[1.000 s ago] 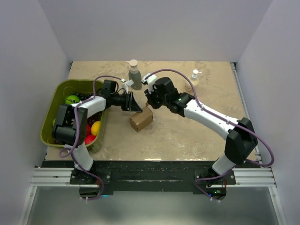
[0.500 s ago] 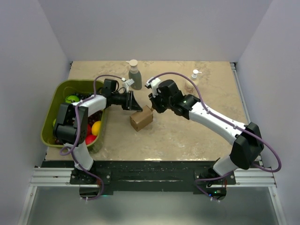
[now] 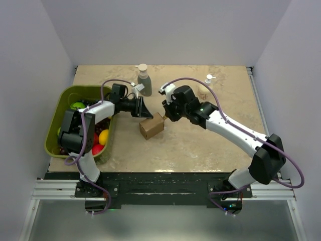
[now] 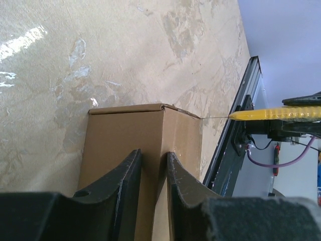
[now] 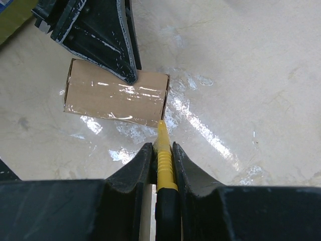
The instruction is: Unpack the express box
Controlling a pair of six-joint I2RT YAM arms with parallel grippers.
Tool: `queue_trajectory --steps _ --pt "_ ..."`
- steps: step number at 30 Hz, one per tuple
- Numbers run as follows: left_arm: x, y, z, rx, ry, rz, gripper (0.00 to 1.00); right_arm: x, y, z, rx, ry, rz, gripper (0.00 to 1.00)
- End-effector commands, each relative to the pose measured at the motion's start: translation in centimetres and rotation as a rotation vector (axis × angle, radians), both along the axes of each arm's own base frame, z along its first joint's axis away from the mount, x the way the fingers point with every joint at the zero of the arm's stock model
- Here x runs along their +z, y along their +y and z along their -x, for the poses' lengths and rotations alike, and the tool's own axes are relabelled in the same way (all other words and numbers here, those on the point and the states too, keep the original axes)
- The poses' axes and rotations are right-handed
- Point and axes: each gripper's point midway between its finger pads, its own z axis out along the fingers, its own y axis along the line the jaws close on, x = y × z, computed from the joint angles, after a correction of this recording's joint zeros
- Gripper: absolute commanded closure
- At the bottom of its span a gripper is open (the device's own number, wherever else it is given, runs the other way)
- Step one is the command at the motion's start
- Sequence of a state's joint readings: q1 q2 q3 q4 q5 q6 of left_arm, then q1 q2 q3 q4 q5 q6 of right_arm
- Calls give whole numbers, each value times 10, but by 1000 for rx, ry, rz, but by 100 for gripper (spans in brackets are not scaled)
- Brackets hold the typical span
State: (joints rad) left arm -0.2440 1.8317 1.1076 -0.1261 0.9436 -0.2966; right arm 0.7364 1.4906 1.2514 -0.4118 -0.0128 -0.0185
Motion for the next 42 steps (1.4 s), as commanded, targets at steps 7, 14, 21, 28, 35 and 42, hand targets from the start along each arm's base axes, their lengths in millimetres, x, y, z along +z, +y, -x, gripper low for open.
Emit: queue_trajectory --steps 7,14,21,28,35,42 --pt "-42 6 -1 23 -2 -141 69 44 -19 -11 -5 -135 -5 100" --pt "39 -10 -29 -63 -260 -55 40 -21 -48 18 66 -83 138 100" --pt "28 36 -32 52 -282 -324 45 -34 -34 35 171 -8 96 100" --pt "3 54 9 120 -160 -350 55 -21 9 -12 103 -8 23 100" --pt "4 49 11 48 -203 -333 69 -14 31 -54 81 -57 44 100" --pt "14 25 40 -85 -173 -185 74 -11 56 -85 79 -62 52 100"
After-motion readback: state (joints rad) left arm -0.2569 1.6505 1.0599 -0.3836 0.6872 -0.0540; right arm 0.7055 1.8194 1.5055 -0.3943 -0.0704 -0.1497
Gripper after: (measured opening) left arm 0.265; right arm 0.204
